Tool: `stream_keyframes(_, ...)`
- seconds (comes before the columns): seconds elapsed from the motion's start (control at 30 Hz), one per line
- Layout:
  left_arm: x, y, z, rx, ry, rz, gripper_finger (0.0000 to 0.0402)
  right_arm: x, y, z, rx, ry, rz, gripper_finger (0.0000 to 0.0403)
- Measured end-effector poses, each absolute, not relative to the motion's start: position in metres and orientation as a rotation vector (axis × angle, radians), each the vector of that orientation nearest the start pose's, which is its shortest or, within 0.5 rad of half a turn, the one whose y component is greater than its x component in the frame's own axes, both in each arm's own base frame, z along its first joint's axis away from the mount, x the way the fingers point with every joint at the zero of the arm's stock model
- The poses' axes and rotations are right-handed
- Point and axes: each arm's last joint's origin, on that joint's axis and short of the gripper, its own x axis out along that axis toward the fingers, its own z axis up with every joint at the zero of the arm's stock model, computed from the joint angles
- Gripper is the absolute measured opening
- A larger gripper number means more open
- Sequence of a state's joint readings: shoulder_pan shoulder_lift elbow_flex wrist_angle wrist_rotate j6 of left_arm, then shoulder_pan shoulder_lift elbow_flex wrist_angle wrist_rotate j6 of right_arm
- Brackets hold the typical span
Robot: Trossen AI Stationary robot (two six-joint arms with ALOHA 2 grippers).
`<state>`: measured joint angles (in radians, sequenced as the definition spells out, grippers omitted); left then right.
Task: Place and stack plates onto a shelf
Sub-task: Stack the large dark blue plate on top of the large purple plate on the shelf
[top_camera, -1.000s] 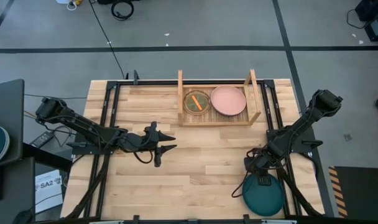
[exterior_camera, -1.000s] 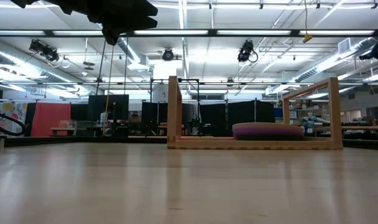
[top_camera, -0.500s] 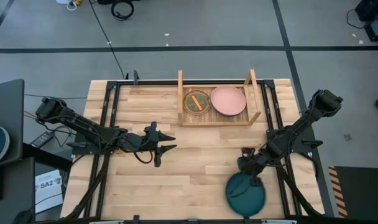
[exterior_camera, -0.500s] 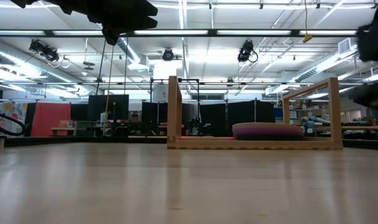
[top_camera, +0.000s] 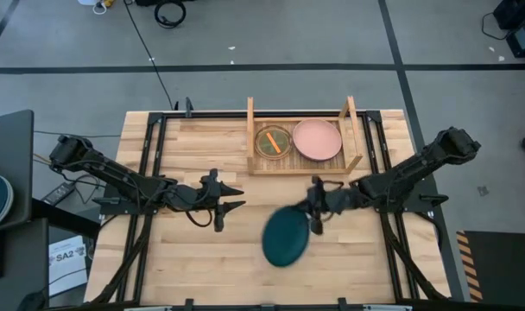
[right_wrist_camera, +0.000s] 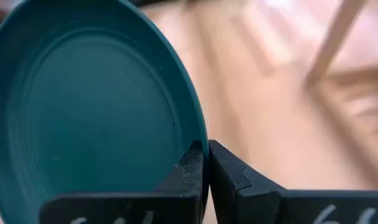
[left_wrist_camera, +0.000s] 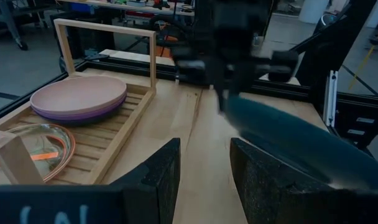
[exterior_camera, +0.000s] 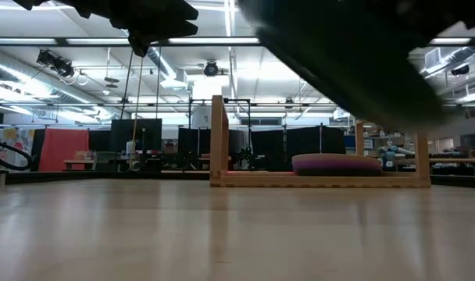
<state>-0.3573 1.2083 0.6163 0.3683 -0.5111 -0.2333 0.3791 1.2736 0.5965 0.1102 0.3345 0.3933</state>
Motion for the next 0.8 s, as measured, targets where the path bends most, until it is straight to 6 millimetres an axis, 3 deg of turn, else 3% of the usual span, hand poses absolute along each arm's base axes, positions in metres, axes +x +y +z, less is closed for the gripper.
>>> stream_keyframes(0.23,0.243,-0.076,0.243,-0.138,0.184,0.175,0.0146,0.265,0.047,0.240,0.064,0.417,-0.183,0.0017)
stream_keyframes(0.37,0.243,-0.076,0.243,-0.138,0.184,0.176,0.0146,0.274,0.023,0.265,-0.028,0.465,-0.246,0.0016)
stream_keyframes(0.8,0.243,-0.076,0.243,-0.138,0.184,0.176,0.0146,0.255,-0.066,0.338,-0.073,0.720,-0.526,0.0017)
